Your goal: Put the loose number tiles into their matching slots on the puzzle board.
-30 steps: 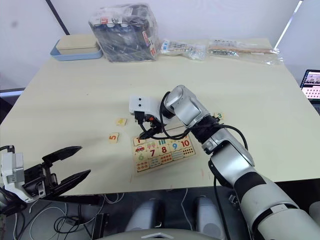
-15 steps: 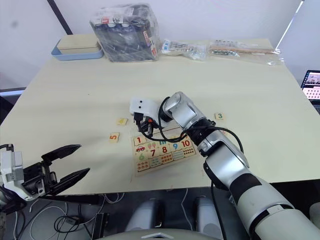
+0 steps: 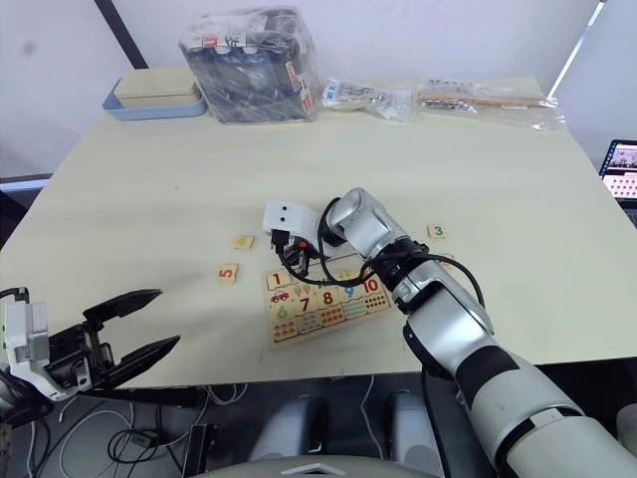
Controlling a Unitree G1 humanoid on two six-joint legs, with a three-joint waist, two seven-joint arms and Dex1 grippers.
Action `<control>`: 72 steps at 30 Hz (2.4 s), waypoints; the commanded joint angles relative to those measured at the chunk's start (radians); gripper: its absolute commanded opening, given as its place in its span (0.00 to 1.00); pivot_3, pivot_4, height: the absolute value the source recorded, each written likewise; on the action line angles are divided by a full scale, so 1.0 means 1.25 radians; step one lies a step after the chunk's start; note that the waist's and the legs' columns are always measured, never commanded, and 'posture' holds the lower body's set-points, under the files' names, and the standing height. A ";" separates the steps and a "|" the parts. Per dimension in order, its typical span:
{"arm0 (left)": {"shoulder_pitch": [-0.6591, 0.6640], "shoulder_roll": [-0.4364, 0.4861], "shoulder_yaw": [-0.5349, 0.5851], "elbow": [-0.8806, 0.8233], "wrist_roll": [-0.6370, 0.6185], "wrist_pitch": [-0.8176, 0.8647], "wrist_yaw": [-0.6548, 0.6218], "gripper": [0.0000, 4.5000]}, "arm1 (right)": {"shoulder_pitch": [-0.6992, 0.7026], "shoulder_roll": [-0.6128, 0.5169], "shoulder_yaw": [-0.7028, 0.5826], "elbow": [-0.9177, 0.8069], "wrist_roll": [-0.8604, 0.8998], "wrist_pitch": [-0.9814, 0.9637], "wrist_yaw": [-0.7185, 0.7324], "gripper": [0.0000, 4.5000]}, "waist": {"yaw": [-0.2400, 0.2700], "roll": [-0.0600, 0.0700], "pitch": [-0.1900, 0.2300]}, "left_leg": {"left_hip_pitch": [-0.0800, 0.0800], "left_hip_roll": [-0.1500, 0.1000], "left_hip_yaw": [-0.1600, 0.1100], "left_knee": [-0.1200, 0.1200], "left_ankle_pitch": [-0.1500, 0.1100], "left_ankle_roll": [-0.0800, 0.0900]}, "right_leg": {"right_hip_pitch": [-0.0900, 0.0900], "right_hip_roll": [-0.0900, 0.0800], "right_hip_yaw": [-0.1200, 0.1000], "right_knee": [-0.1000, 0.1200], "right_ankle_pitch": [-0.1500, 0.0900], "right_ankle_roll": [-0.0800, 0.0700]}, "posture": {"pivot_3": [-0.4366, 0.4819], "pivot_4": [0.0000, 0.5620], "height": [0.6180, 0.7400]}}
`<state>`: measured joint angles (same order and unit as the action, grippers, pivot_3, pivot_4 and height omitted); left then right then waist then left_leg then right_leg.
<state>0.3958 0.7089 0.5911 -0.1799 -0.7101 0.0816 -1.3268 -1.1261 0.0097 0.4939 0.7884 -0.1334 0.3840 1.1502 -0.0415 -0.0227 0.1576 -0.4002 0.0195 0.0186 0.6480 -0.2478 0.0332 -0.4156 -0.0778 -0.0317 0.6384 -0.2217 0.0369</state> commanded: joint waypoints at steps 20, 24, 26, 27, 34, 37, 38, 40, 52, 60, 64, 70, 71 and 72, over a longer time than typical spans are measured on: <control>0.007 -0.007 0.013 -0.006 -0.002 -0.015 0.000 1.00 | 0.013 -0.017 -0.017 -0.077 0.008 -0.026 0.027 0.00 | 0.001 0.000 0.000 | 0.000 0.000 0.000 0.000 0.000 0.000 | 0.000 0.000 0.000 0.000 0.000 0.000 | 0.48 0.27 1.00; 0.009 -0.012 0.006 -0.011 0.000 -0.015 0.004 1.00 | 0.064 -0.054 -0.084 -0.185 0.080 -0.048 0.046 0.00 | 0.002 0.000 0.000 | 0.000 0.000 0.000 0.000 0.000 0.000 | 0.000 0.000 0.000 0.000 0.000 0.000 | 0.48 0.27 1.00; 0.007 -0.014 0.002 -0.010 0.002 -0.016 0.005 1.00 | 0.121 -0.075 -0.126 -0.263 0.136 -0.086 0.065 0.00 | 0.003 0.000 0.000 | 0.000 0.000 0.000 0.000 0.000 0.000 | 0.000 0.000 0.000 0.000 0.000 0.000 | 0.48 0.27 1.00; 0.006 -0.015 0.000 -0.008 0.003 -0.016 0.006 1.00 | 0.153 -0.086 -0.148 -0.306 0.168 -0.096 0.075 0.00 | 0.003 0.000 0.000 | 0.000 0.000 0.000 0.000 0.000 0.000 | 0.000 0.000 0.000 -0.001 0.000 0.000 | 0.48 0.27 1.00; 0.009 -0.023 -0.005 0.003 0.013 -0.023 0.004 1.00 | 0.347 -0.217 -0.250 -0.598 0.338 0.017 0.103 0.00 | 0.005 0.000 0.000 | 0.000 0.000 0.000 0.000 0.000 0.000 | 0.001 0.000 0.000 -0.001 0.000 0.001 | 0.48 0.27 1.00; 0.008 -0.026 -0.003 0.019 0.020 -0.030 0.003 1.00 | 0.444 -0.285 -0.330 -0.719 0.413 0.070 0.071 0.00 | 0.014 -0.002 -0.001 | 0.000 0.000 -0.001 0.000 0.000 0.000 | 0.002 0.000 -0.001 -0.001 0.000 0.000 | 0.48 0.27 1.00; 0.008 -0.028 -0.004 0.027 0.024 -0.035 0.002 1.00 | 0.475 -0.307 -0.355 -0.744 0.427 0.072 0.059 0.00 | 0.017 -0.002 -0.001 | 0.000 0.001 0.000 0.000 0.000 0.000 | 0.002 0.000 0.000 -0.001 0.000 0.000 | 0.48 0.27 1.00; 0.008 -0.034 -0.006 0.049 0.033 -0.049 0.002 1.00 | 0.537 -0.348 -0.404 -0.786 0.457 0.079 0.040 0.00 | 0.021 -0.002 -0.001 | 0.000 0.001 0.001 0.000 0.000 0.000 | 0.002 0.000 0.000 -0.002 0.000 0.000 | 0.48 0.27 1.00; -0.013 -0.051 -0.019 0.136 0.060 -0.102 -0.005 1.00 | 0.884 -0.524 -0.631 -0.892 0.520 -0.001 0.001 0.99 | 0.033 -0.004 -0.002 | 0.000 0.002 0.001 0.001 0.000 0.000 | 0.003 0.002 0.001 -0.005 0.000 0.001 | 0.48 0.27 1.00; -0.012 -0.063 -0.022 0.180 0.066 -0.134 -0.005 1.00 | 1.079 -0.574 -0.778 -0.809 0.527 -0.092 0.034 0.99 | 0.045 -0.004 -0.002 | 0.000 0.003 0.002 0.001 -0.001 0.001 | 0.003 0.003 0.002 -0.008 0.000 0.001 | 0.48 0.27 1.00; -0.014 -0.063 -0.027 0.190 0.066 -0.142 -0.005 1.00 | 1.104 -0.595 -0.801 -0.732 0.523 -0.142 0.056 0.99 | 0.044 -0.004 -0.002 | 0.001 0.004 0.002 0.001 -0.001 0.001 | 0.004 0.003 0.001 -0.008 -0.002 0.004 | 0.48 0.27 1.00; -0.015 -0.064 -0.030 0.194 0.066 -0.145 -0.008 1.00 | 1.101 -0.607 -0.789 -0.686 0.525 -0.174 0.060 0.99 | 0.044 -0.003 -0.002 | 0.001 0.004 0.002 0.001 -0.001 0.001 | 0.004 0.004 0.002 -0.008 -0.001 0.003 | 0.48 0.27 1.00; -0.015 -0.064 -0.031 0.193 0.066 -0.145 -0.008 1.00 | 1.099 -0.607 -0.784 -0.685 0.527 -0.173 0.059 0.99 | 0.045 -0.003 -0.002 | 0.001 0.004 0.002 0.001 -0.001 0.001 | 0.004 0.004 0.002 -0.008 -0.001 0.001 | 0.48 0.27 1.00; -0.014 -0.064 -0.031 0.192 0.064 -0.143 -0.008 1.00 | 1.093 -0.607 -0.778 -0.688 0.530 -0.167 0.054 0.99 | 0.044 -0.003 -0.002 | 0.001 0.004 0.002 0.001 -0.001 0.001 | 0.004 0.004 0.002 -0.008 -0.001 0.001 | 0.48 0.27 1.00</control>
<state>0.3706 0.6285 0.5447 0.0660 -0.6214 -0.0819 -1.3308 0.2527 -0.7356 -0.4691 -0.0580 0.5131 0.1866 1.2165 0.0141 -0.0268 0.1545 -0.3992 0.0241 0.0211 0.6494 -0.2487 0.0348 -0.4100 -0.0731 -0.0294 0.6282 -0.2226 0.0386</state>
